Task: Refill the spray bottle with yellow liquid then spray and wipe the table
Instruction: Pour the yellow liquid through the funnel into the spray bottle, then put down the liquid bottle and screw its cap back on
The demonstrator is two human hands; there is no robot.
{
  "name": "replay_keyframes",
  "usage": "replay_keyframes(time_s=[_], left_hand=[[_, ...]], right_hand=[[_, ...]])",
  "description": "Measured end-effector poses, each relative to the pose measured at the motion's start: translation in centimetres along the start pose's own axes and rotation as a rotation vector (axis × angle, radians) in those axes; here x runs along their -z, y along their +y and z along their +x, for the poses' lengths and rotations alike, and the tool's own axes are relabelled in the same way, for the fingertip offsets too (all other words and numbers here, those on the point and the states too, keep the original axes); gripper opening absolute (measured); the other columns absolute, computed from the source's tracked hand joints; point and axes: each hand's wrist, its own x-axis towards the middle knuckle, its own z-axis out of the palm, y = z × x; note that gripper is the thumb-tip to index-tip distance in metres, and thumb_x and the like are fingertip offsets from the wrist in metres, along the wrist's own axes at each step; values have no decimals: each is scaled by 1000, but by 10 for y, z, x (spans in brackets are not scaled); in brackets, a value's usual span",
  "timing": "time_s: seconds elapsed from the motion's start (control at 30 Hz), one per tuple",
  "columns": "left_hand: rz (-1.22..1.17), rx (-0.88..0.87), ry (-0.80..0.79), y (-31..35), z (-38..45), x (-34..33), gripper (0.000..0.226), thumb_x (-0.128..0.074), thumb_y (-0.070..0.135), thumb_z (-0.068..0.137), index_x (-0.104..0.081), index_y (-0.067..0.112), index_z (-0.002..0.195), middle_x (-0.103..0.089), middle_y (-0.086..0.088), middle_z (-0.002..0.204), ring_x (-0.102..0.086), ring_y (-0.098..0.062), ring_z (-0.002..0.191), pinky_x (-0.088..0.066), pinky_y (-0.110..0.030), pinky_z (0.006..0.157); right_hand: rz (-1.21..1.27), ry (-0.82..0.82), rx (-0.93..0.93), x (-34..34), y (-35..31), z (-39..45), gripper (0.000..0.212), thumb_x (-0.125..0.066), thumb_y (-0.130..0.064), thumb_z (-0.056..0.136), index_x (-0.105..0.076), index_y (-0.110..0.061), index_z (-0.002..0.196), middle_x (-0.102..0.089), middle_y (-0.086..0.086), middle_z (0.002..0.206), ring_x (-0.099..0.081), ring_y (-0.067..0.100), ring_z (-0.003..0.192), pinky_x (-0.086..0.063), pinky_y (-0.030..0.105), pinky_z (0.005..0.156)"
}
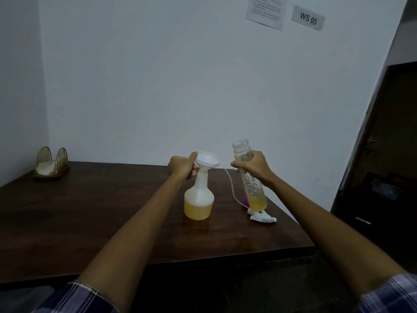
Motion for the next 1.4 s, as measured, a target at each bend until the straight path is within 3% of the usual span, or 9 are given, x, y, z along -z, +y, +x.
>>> replay_keyframes(time_s=[0.13,0.27,0.37,0.47,0.73,0.8,0.9,1.07,1.4], left_hand=[[3,-2,6,-1,-4,1,45,-67,48,79,-57,9,59,-60,-2,52,-54,-7,34,-44,-18,38],[-20,0,3,-4,-11,12,46,-64,53,80,-58,10,65,-62,-4,59,-56,-13,47,-48,-23,47],[22,-32,15,-9,-16,32,42,-64,45,83,-58,9,63,-62,-4,61,-57,-11,46,-49,-20,43],[89,-59,-73,-17,-21,62,35,-67,34,84,-57,8,62,-62,-5,65,-57,-10,47,-49,-15,40],[193,38,-280,-30,-36,142,18,-68,2,81,-57,9,94,-64,-10,94,-64,-13,74,-58,-19,59],[265,40,-375,-31,-39,153,36,-66,-3,80,-53,12,110,-61,-5,108,-64,-17,90,-57,-24,68],[321,-68,-444,-33,-44,152,52,-73,-1,75,-49,17,117,-61,5,102,-60,-7,91,-53,-14,61],[346,-177,-221,-47,-40,136,48,-73,2,74,-56,3,119,-66,-13,110,-63,-26,103,-54,-42,89],[498,-221,-220,-52,-39,109,51,-72,2,73,-53,2,120,-61,-17,116,-58,-30,107,-50,-45,92]], right_hand=[[115,-122,3,9,1,-16,33,-76,-20,74,-66,7,92,-68,14,85,-66,26,80,-56,37,74],[26,-202,33,7,-11,-31,25,-73,-36,78,-61,-20,63,-63,-8,64,-62,7,63,-48,19,59],[-8,-215,61,-5,-25,-38,39,-75,-40,76,-51,-20,52,-54,-13,52,-53,1,51,-41,14,53],[-23,-288,92,-26,-41,-45,34,-76,-38,74,-57,-14,58,-59,-6,60,-56,4,57,-41,16,57],[56,-302,267,-121,-95,-62,43,-81,-45,65,-49,-24,46,-55,-16,44,-51,-5,44,-35,9,47],[49,-253,271,-147,-103,-62,38,-81,-51,63,-55,-26,52,-60,-16,51,-57,-5,51,-39,12,51],[89,-222,219,-184,-107,-64,43,-79,-58,61,-66,-20,77,-70,-6,74,-66,4,70,-50,19,58],[211,-277,101,-199,-109,-61,48,-79,-55,63,-67,-15,88,-72,-3,83,-68,8,79,-55,24,64],[328,-512,21,-153,-70,-61,58,-78,-35,75,-59,-6,121,-67,10,113,-66,21,101,-59,36,81]])
